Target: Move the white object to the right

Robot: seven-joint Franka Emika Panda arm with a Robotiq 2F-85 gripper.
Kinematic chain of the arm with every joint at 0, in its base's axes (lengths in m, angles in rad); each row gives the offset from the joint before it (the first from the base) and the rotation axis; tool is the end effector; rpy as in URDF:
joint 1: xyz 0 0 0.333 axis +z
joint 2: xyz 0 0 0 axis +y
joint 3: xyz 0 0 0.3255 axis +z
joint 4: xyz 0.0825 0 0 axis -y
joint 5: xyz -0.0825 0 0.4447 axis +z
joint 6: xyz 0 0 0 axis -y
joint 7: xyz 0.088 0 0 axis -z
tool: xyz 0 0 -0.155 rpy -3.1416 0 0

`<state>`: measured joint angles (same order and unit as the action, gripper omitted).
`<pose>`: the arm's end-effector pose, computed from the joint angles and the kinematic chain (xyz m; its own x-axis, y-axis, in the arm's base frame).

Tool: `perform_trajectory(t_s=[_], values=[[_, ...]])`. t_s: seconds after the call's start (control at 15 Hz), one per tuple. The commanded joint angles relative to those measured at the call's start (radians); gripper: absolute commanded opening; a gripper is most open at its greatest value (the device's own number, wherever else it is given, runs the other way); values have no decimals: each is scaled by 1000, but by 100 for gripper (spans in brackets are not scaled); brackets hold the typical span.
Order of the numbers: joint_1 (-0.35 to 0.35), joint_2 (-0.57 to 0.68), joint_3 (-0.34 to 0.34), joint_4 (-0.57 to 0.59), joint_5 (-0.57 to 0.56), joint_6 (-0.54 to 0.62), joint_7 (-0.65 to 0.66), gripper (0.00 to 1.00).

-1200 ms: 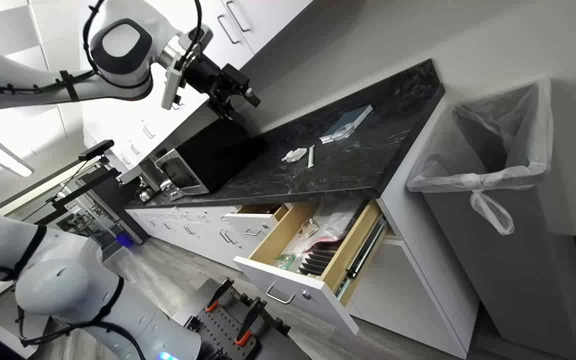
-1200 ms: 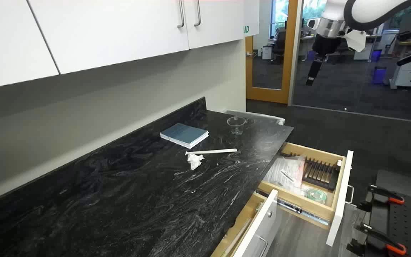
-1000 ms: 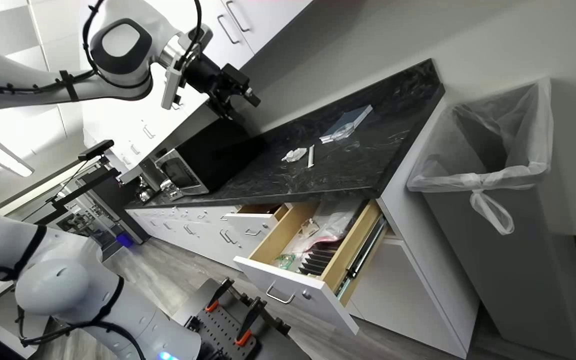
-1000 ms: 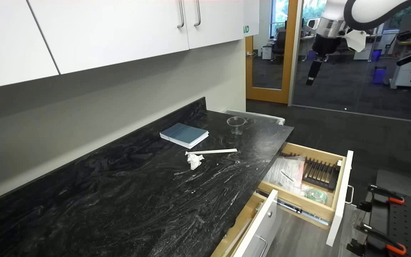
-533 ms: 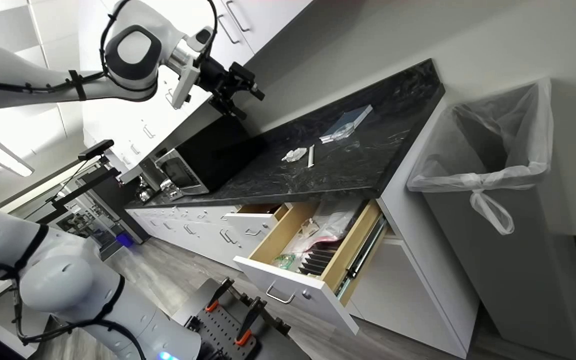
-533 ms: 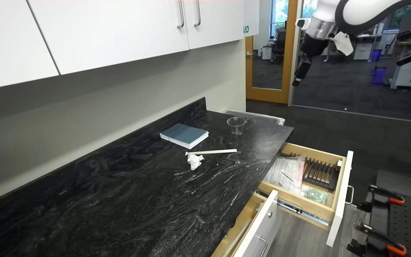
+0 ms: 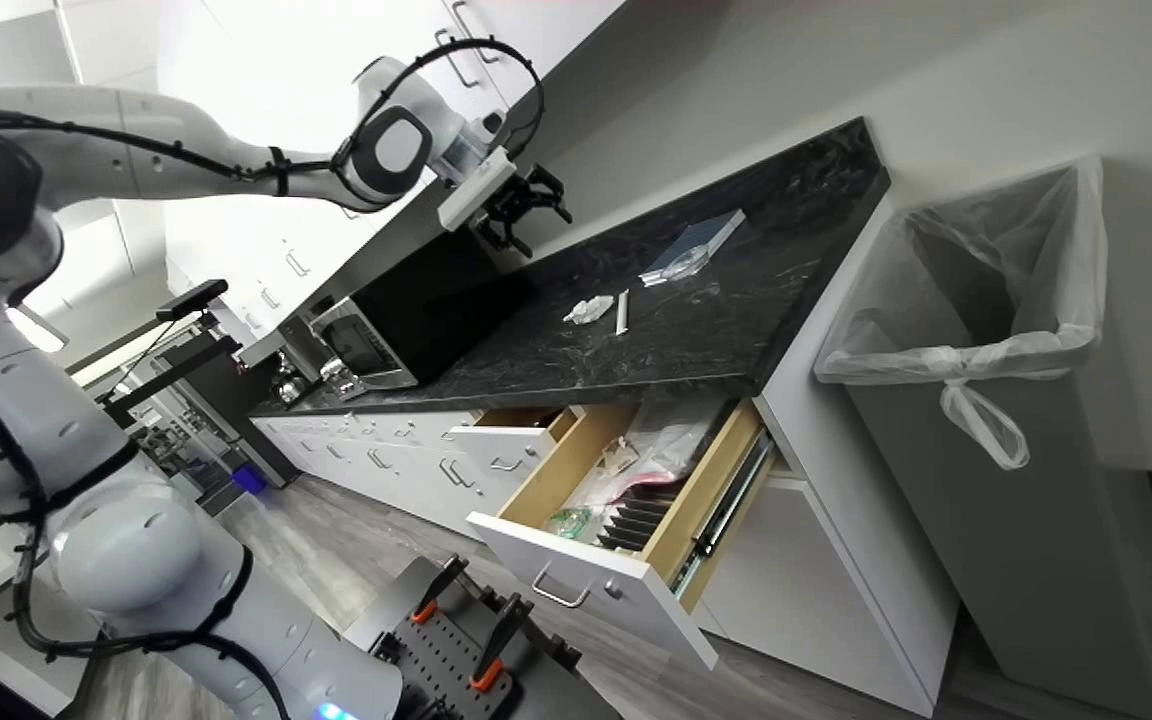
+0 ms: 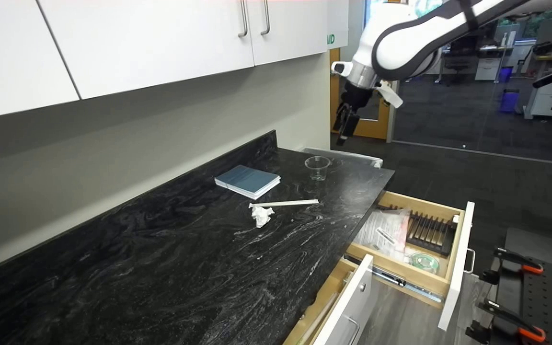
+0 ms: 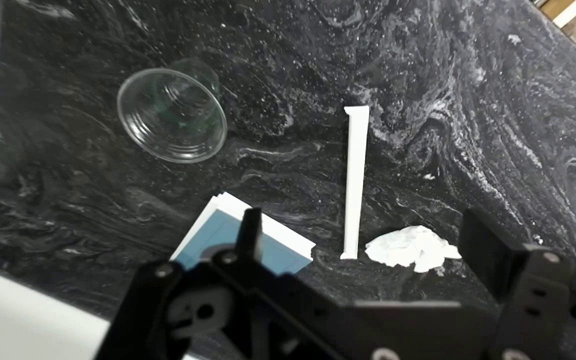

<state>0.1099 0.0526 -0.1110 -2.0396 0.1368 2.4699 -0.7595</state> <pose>0.6653 0.0035 0.3925 0.7187 0.6060 0.3410 0.5875 -0.7915 0.1686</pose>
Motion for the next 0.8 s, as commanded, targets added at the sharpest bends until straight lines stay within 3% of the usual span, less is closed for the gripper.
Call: perform_trajectory(t_s=[0.0, 0.07, 0.13, 0.47, 0.73], values=[[-69, 192, 77, 179, 57, -45, -75, 100], [-82, 188, 94, 182, 33, -59, -57, 100], [-87, 154, 105, 113, 11, -5, -23, 100], [-104, 195, 122, 165, 10, -18, -24, 100], [-84, 295, 135, 246, -66, -5, 114, 100]])
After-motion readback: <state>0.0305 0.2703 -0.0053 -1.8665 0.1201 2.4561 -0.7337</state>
